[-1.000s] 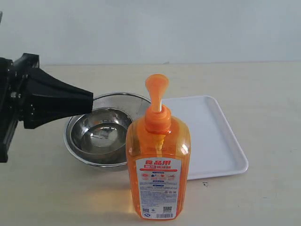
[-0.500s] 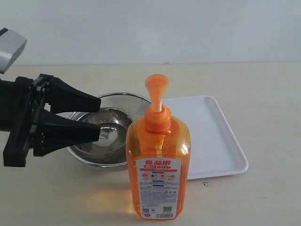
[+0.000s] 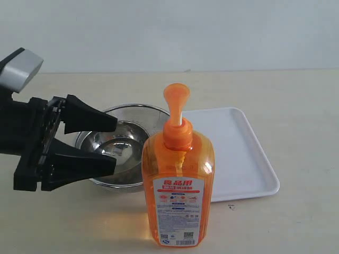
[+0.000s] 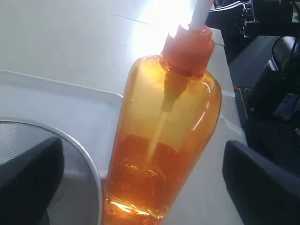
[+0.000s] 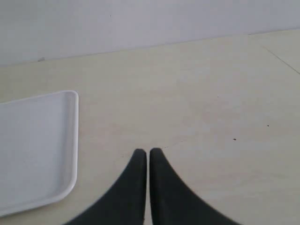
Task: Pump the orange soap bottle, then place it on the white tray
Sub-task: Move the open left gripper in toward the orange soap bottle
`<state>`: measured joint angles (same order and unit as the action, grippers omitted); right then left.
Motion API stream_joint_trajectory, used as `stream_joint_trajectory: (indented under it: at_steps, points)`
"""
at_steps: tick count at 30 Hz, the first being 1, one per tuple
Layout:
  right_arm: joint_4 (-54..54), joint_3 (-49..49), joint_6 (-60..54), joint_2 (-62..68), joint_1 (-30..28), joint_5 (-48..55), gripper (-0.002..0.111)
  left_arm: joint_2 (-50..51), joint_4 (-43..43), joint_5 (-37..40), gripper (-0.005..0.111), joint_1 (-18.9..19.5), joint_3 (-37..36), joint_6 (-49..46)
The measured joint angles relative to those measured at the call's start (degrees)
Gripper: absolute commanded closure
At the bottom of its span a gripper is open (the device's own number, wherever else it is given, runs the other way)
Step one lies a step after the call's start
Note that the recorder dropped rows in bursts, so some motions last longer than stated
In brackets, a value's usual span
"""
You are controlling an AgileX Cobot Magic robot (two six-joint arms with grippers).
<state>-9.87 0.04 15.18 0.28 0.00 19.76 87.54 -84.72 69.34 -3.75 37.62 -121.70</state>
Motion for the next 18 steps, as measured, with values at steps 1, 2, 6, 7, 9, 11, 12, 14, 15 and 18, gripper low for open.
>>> stream_joint_trajectory:
  at_steps: [1, 2, 6, 7, 9, 11, 12, 14, 15, 18]
  points:
    - [0.00, 0.00, 0.00, 0.00, 0.00, 0.00, 0.108, 0.41, -0.17, 0.00, 0.022, 0.00, 0.00, 0.00]
    - [0.00, 0.00, 0.00, 0.00, 0.00, 0.00, 0.108, 0.67, -0.29, 0.00, 0.022, 0.00, 0.00, 0.00]
    - [0.00, 0.00, 0.00, 0.00, 0.00, 0.00, 0.108, 1.97, -0.52, 0.00, 0.022, 0.00, 0.00, 0.00]
    - [0.00, 0.00, 0.00, 0.00, 0.00, 0.00, 0.108, 2.21, -0.64, 0.04, 0.022, 0.00, 0.00, 0.00]
    - [0.00, 0.00, 0.00, 0.00, 0.00, 0.00, 0.108, 2.65, -0.76, 0.04, 0.022, 0.00, 0.00, 0.00]
    - [0.00, 0.00, 0.00, 0.00, 0.00, 0.00, 0.108, 2.98, -0.76, 0.04, 0.022, 0.00, 0.00, 0.00]
    - [0.00, 0.00, 0.00, 0.00, 0.00, 0.00, 0.108, 3.01, -0.76, 0.04, 0.022, 0.00, 0.00, 0.00]
    - [0.00, 0.00, 0.00, 0.00, 0.00, 0.00, 0.108, 3.10, -0.76, 0.04, 0.022, -0.10, 0.00, 0.00]
    - [0.00, 0.00, 0.00, 0.00, 0.00, 0.00, 0.108, 3.10, -0.89, 0.04, 0.022, -0.38, 0.00, 0.00]
    - [0.00, 0.00, 0.00, 0.00, 0.00, 0.00, 0.108, 3.10, -0.89, 0.04, 0.022, -1.88, 0.00, 0.00]
